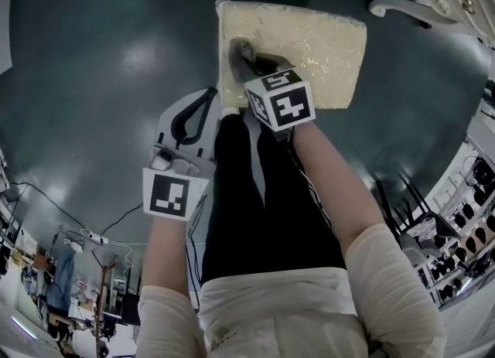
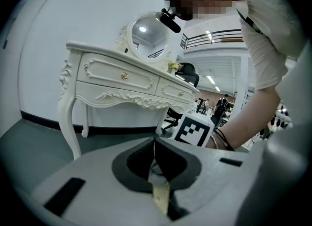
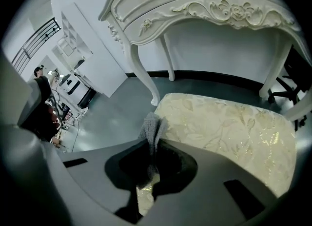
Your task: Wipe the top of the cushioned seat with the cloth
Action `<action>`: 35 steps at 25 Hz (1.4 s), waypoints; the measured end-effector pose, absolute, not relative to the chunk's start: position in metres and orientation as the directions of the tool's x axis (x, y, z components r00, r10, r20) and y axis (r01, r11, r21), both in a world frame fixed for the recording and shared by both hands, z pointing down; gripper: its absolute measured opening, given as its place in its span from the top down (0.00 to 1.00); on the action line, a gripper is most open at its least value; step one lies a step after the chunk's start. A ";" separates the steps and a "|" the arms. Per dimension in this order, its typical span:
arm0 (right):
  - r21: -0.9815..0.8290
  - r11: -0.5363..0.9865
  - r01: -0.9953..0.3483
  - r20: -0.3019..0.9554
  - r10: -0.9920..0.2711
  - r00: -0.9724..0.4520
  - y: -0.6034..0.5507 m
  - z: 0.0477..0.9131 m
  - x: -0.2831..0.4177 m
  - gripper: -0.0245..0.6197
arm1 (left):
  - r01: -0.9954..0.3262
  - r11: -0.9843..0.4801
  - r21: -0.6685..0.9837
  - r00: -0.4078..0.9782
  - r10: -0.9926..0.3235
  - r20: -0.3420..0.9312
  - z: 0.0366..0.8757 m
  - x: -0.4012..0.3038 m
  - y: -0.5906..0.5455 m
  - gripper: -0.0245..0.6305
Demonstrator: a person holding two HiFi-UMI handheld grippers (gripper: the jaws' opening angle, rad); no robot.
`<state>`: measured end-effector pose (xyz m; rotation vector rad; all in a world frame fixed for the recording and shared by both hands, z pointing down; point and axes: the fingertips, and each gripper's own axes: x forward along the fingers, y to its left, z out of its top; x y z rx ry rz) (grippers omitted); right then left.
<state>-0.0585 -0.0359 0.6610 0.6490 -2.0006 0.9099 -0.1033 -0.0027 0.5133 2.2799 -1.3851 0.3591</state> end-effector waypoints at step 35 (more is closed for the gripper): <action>-0.251 0.502 -0.828 0.896 -0.204 -0.395 -0.075 0.675 0.168 0.91 | -0.831 -0.486 0.270 0.556 -0.706 0.439 0.528 0.077 -0.038 0.96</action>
